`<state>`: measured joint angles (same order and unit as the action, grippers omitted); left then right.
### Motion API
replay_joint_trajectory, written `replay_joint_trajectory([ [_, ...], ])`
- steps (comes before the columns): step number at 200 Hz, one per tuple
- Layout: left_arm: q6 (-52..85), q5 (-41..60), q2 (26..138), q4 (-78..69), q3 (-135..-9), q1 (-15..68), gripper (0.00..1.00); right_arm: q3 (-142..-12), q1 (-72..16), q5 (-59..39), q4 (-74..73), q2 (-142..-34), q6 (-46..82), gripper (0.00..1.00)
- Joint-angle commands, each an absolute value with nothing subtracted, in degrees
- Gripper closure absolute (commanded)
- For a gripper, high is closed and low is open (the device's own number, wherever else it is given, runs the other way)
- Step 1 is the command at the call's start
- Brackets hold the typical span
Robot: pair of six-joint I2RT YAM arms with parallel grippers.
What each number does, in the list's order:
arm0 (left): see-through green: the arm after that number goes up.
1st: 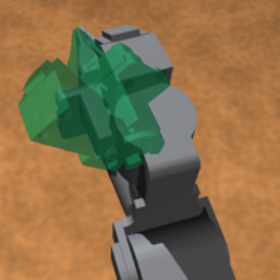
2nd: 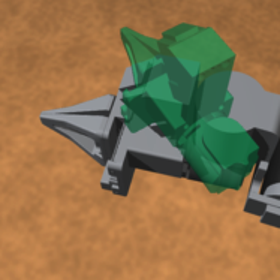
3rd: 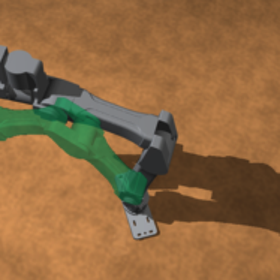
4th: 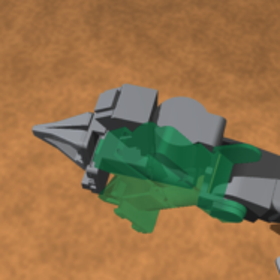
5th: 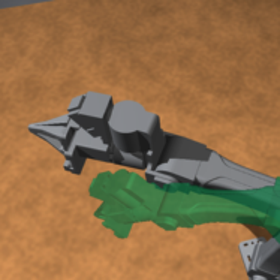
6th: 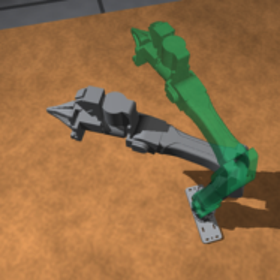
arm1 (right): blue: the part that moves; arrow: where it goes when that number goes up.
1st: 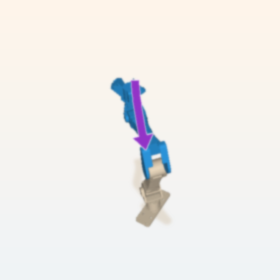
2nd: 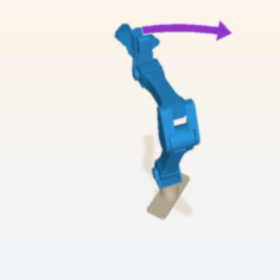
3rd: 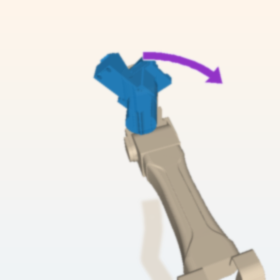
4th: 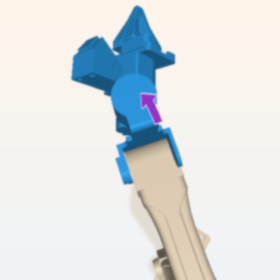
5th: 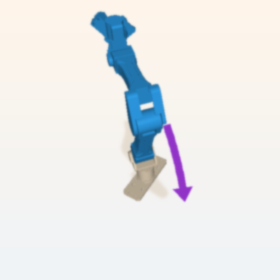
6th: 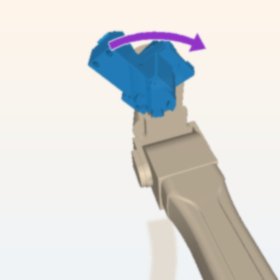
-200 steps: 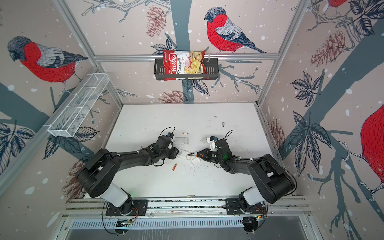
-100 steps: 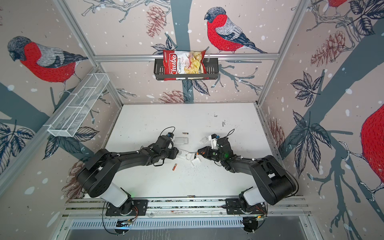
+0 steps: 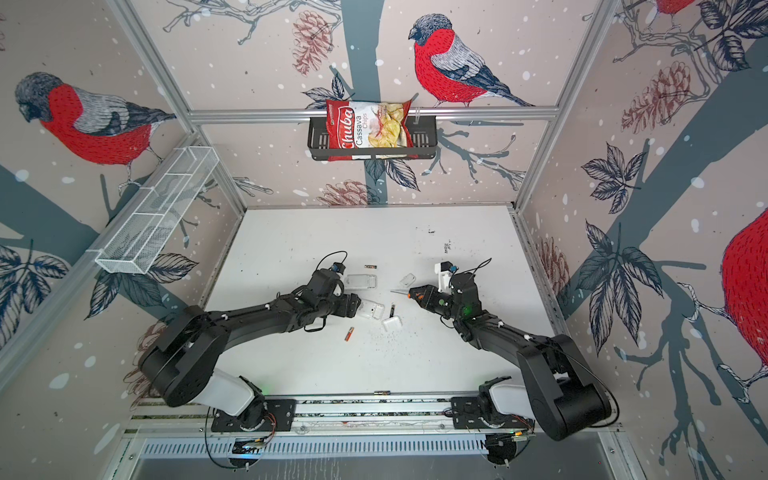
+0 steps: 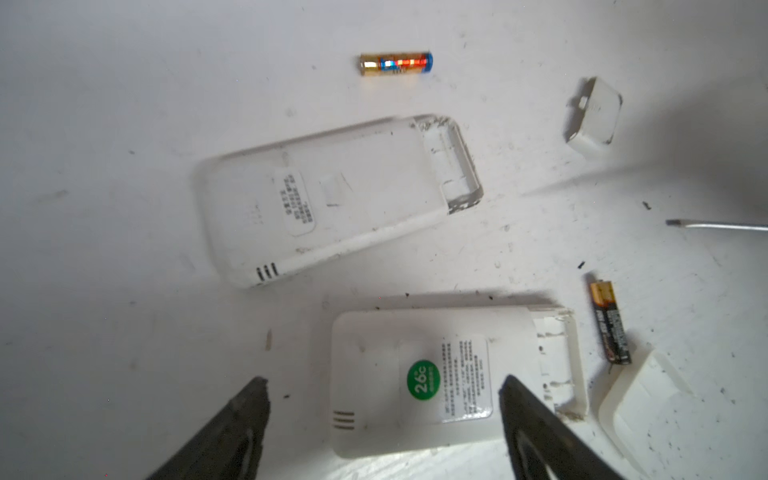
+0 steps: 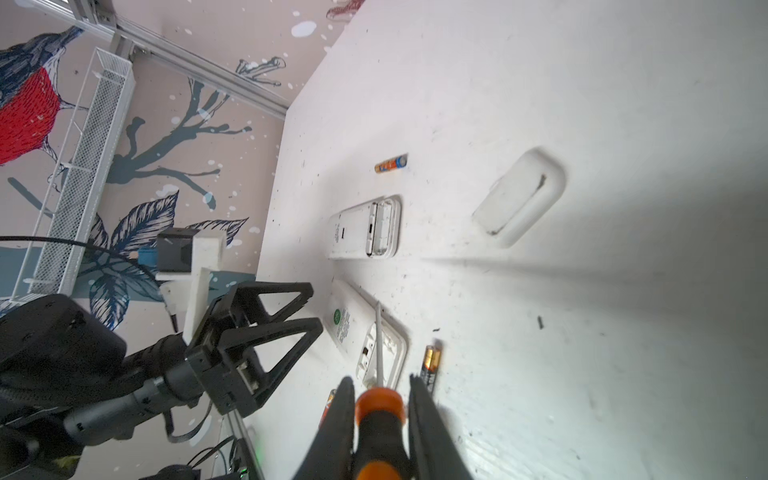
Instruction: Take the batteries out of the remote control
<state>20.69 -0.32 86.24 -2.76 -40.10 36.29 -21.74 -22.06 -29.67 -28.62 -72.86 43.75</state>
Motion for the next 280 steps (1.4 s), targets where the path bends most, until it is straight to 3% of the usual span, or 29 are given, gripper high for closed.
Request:
replay_joint_trajectory([
  [1,20.21,-3.43,83.2,-1.11,-40.25,36.34,0.03,-21.83,-21.52,-23.15,-24.49,-68.53,40.8,1.0],
  [35,20.65,-5.49,77.09,-0.13,-39.0,36.39,0.03,-20.42,-20.82,-10.35,-19.91,-63.63,39.73,1.0],
  [90,22.72,-6.85,70.06,-3.52,-33.41,36.38,0.03,-6.25,-21.98,4.99,-42.82,-60.98,45.52,0.94],
  [164,24.05,-12.54,64.28,-5.59,-29.88,36.21,0.03,-13.93,-24.21,1.7,-53.08,-84.07,43.79,0.76],
  [202,25.44,-13.6,58.51,-7.34,-27.46,34.43,0.03,-15.88,-26.55,2.01,-59.05,-91.28,44.37,0.62],
  [244,28.32,-16.33,52.51,-10.06,-24.58,33.42,0.02,-16.35,-27.35,2.28,-57.46,-88.6,42.2,0.54],
  [280,27.86,-21.33,51.67,-5.85,-30.65,32.73,0.03,-19.15,-27.18,5.75,-43.37,-74.7,36.96,0.44],
])
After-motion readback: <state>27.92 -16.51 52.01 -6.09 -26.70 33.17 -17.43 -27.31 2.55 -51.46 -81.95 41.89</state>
